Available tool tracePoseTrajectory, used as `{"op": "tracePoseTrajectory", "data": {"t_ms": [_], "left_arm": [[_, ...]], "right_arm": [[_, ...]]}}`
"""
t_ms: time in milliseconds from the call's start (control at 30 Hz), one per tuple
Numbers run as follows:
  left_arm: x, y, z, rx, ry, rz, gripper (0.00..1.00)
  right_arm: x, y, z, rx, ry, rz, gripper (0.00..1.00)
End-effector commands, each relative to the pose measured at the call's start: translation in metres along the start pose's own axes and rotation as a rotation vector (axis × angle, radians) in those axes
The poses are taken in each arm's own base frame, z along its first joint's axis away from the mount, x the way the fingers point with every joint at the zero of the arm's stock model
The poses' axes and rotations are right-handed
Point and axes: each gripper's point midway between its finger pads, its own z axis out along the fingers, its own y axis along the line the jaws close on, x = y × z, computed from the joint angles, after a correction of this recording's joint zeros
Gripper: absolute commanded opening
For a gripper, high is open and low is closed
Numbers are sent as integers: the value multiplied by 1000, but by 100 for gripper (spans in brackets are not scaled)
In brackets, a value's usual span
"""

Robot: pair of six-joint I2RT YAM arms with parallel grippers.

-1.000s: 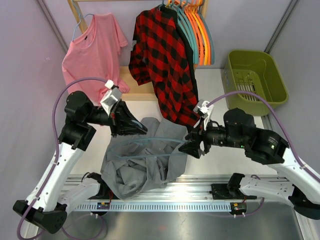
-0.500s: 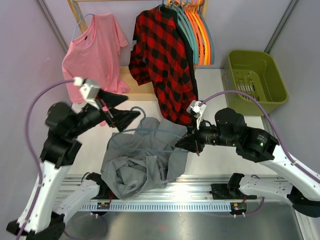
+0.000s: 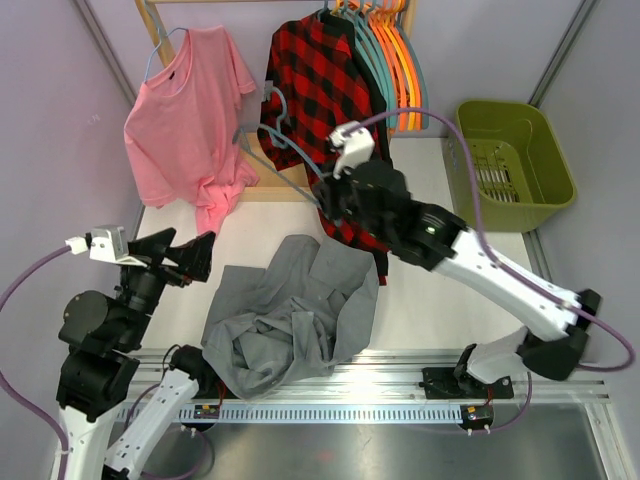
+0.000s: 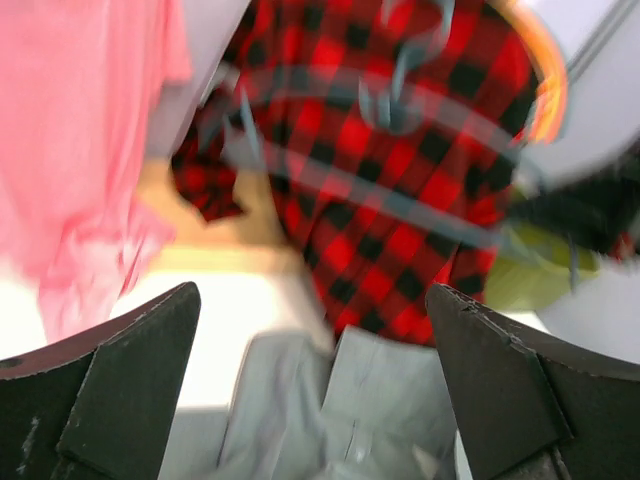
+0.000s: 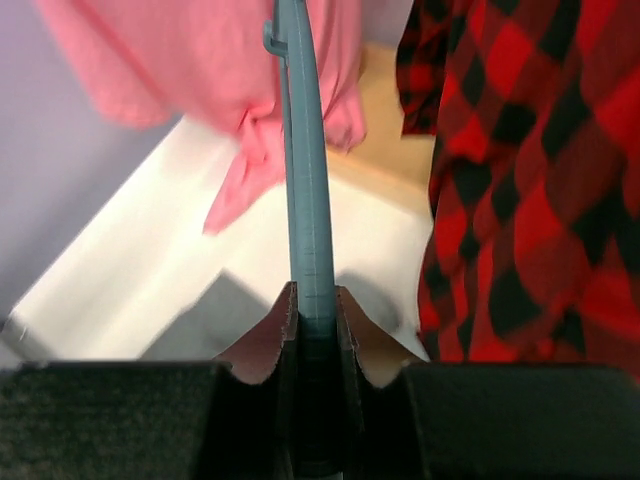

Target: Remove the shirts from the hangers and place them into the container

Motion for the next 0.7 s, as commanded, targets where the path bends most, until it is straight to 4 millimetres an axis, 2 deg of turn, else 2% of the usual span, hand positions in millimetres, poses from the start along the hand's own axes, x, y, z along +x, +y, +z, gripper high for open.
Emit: {"op": "tracePoseTrajectory", "data": {"t_ms": [0, 33, 100, 133, 233, 333, 433, 500, 533, 667], "left_arm": [[23, 20, -11, -93, 54, -39, 99], [27, 20, -13, -90, 62, -43, 99], [36, 22, -17, -91, 74, -58, 99], [39, 21, -18, -81, 81, -65, 99], [52, 20, -19, -66, 107, -95, 99], [64, 21, -20, -61, 132, -110, 99], [72, 23, -24, -61, 139, -115, 99], [75, 23, -25, -59, 145, -120, 99], [77, 23, -26, -55, 150, -122, 99], [86, 24, -25, -52, 169, -132, 99]], "right_arm": [[-59, -9, 37, 162, -196, 28, 0], [-63, -5, 57, 177, -203, 27, 0], [-72, -6, 76, 206, -224, 39, 0], [-79, -1, 94, 214, -237, 45, 0], [-92, 6, 125, 231, -259, 33, 0], [-105, 13, 144, 236, -292, 22, 0], [-115, 14, 154, 251, -320, 10, 0], [-126, 14, 153, 260, -356, 12, 0], [-124, 11, 158, 272, -354, -4, 0], [-140, -4, 152, 355, -424, -14, 0]]}}
